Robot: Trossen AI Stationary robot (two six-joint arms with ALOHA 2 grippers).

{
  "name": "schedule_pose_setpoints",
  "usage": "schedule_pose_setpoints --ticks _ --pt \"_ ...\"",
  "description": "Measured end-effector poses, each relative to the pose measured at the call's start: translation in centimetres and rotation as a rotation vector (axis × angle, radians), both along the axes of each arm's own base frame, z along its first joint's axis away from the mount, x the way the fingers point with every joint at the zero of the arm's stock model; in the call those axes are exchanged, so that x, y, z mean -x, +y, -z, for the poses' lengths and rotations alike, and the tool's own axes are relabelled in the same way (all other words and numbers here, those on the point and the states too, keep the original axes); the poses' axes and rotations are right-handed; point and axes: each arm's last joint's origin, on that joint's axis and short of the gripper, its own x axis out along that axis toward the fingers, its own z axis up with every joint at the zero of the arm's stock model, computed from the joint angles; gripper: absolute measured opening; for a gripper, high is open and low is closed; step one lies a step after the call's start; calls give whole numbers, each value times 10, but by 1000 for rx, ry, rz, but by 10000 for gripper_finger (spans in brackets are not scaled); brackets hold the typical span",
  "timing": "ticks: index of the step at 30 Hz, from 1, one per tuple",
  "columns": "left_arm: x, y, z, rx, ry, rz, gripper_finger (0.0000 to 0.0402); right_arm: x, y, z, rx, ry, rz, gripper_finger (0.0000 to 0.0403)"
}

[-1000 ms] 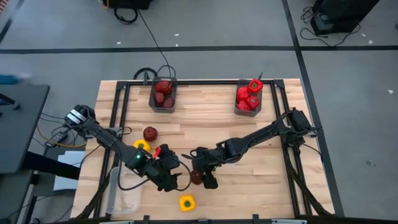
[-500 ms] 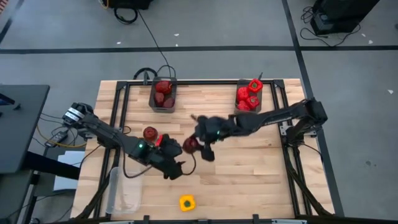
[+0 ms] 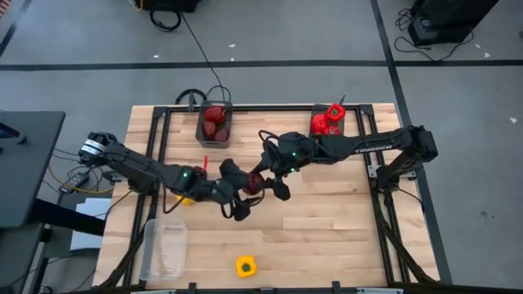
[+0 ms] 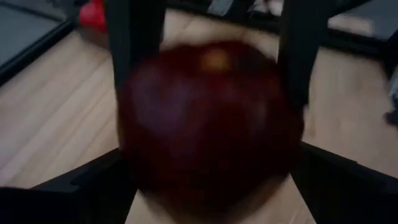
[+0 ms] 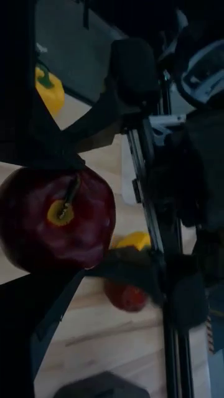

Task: Sort produce into baskets
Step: Put the red apple into the top left black transparent bin

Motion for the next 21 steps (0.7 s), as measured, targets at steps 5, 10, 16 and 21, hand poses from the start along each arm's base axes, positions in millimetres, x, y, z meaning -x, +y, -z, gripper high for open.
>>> schedule_pose_setpoints --ticks 5,10,16,21 --pt "-4 9 -2 -16 -7 7 344 0 -4 0 -9 2 -7 239" --pt "-7 21 -4 -1 4 -6 297 0 -6 1 -42 18 14 249" --pt "4 59 -10 14 61 -150 297 8 -20 -10 21 2 249 321" --pt "26 105 -16 5 143 -353 297 33 -46 -28 41 14 613 349"
